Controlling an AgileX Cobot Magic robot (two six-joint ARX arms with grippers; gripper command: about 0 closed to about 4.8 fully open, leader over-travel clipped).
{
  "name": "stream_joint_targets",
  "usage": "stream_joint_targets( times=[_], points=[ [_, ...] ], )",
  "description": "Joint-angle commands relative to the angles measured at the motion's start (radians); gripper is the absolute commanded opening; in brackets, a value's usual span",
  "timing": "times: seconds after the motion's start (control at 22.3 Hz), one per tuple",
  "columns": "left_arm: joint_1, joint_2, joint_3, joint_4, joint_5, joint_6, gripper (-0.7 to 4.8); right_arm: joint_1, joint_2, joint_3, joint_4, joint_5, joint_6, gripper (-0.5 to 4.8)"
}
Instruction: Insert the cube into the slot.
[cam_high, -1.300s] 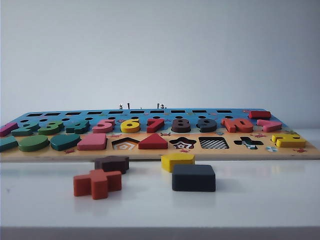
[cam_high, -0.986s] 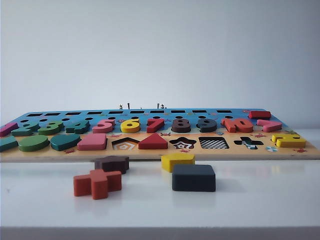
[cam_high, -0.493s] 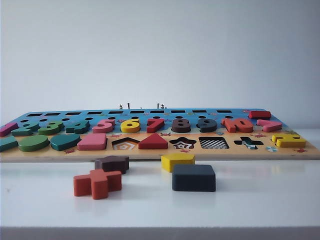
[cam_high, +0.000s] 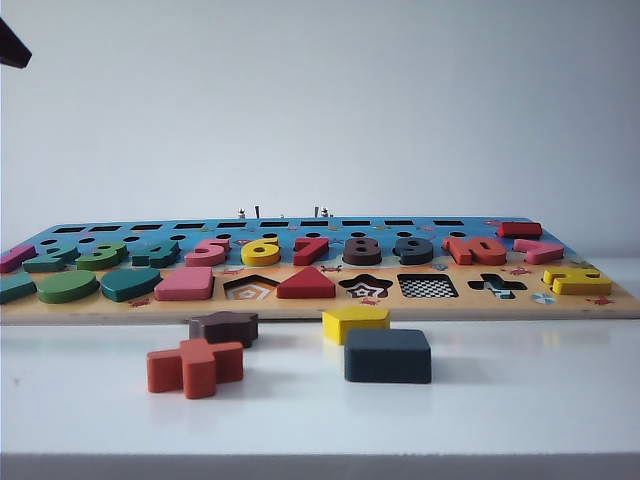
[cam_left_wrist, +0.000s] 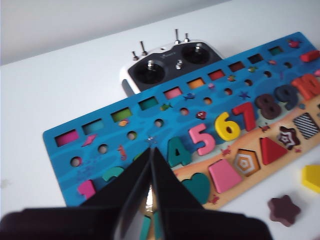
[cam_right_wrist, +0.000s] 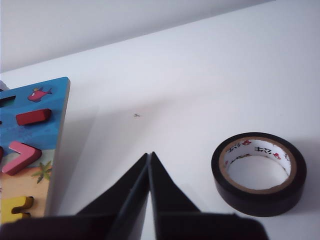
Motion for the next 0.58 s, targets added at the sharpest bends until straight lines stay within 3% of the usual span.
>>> stream_joint_targets(
  times=[0.04, 0.27, 0.4, 0.58],
  points=[
    [-0.050, 0.055, 0.093, -0.083, 0.065, 0.029, 0.20, 0.005, -0.002, 0.004, 0.027, -0.094, 0.032, -0.03],
    [-0.118, 0.124, 0.172, -0.163, 0.068, 0.035, 0.20, 0.051, -0.002, 0.036, 0.023, -0.116, 0.032, -0.03],
    [-0.151, 0.177, 0.256, -0.294, 0.178, 0.035, 0.20, 0.121, -0.002, 0.112, 0.020, -0.114, 0.029, -0.01],
    [-0.152, 0.216, 0.307, -0.336, 0.318, 0.035, 0.20, 0.174, 0.014, 0.200, 0.007, -0.114, 0.029, 0.00]
  ],
)
